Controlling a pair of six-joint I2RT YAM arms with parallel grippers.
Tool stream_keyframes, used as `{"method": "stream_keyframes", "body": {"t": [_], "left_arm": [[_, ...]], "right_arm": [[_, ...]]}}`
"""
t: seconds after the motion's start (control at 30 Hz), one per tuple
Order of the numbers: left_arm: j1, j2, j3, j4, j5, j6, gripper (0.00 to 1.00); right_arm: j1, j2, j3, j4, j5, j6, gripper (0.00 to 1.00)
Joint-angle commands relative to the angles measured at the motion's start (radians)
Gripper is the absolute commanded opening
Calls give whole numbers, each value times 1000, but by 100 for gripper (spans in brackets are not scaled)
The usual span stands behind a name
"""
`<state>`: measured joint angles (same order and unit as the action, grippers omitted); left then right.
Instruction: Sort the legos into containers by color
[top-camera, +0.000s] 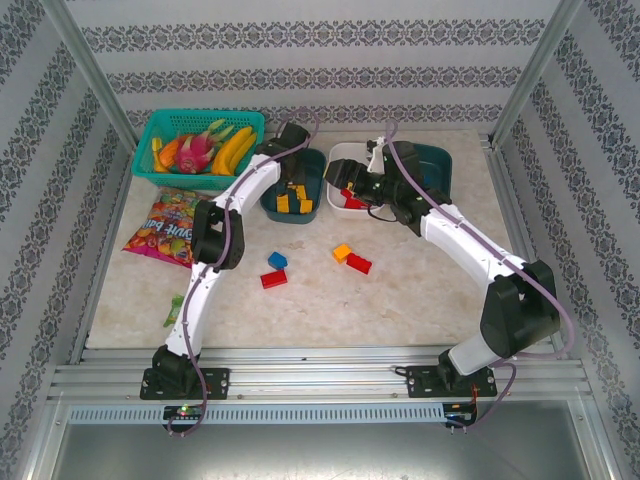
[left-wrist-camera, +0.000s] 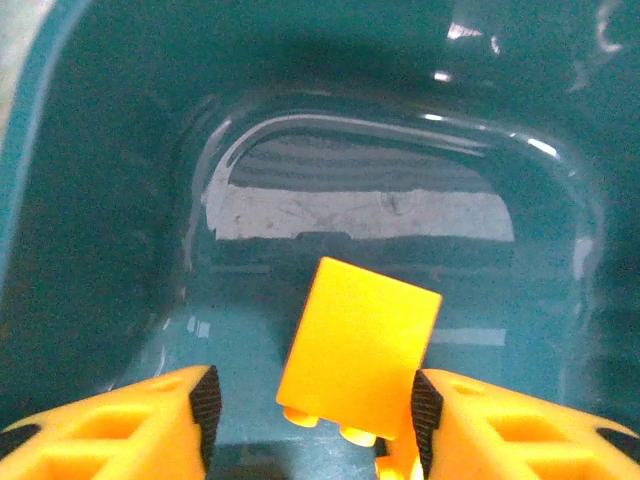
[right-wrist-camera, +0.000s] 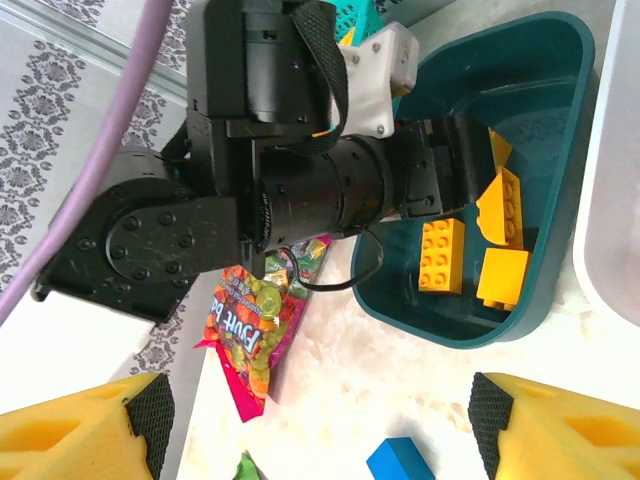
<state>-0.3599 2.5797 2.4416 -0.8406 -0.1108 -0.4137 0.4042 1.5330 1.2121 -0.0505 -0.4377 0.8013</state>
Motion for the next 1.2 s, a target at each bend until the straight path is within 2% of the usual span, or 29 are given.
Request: {"method": "stream_keyframes", "body": {"t": [0.0, 0.2, 0.3, 0.47, 0.57, 0.83, 1.0, 1.17], "left_arm": [[2, -57, 39, -68, -20, -36, 59], [2, -232, -12, -134, -2, -119, 66], [6, -380, -155, -143, 15, -180, 70], [26, -734, -625, -32, 47, -304, 74], [33, -943, -888, 6, 62, -364, 74], [33, -1512, -1410, -49, 72, -524, 79], [33, -1808, -1556, -143, 100, -573, 83], [33, -1937, -1574, -248, 104, -586, 84]], "right_arm": [[11, -3, 36, -64, 19, -63, 80], [93, 18, 96, -265, 140, -251, 79], [169, 62, 123, -330, 191, -311, 77], [325, 189, 215, -449, 296, -417, 73], [396, 289, 306, -526, 318, -463, 72], [493, 554, 561, -729, 365, -560, 77], [507, 654, 644, -773, 391, -577, 77], [507, 732, 706, -807, 428, -592, 77]]}}
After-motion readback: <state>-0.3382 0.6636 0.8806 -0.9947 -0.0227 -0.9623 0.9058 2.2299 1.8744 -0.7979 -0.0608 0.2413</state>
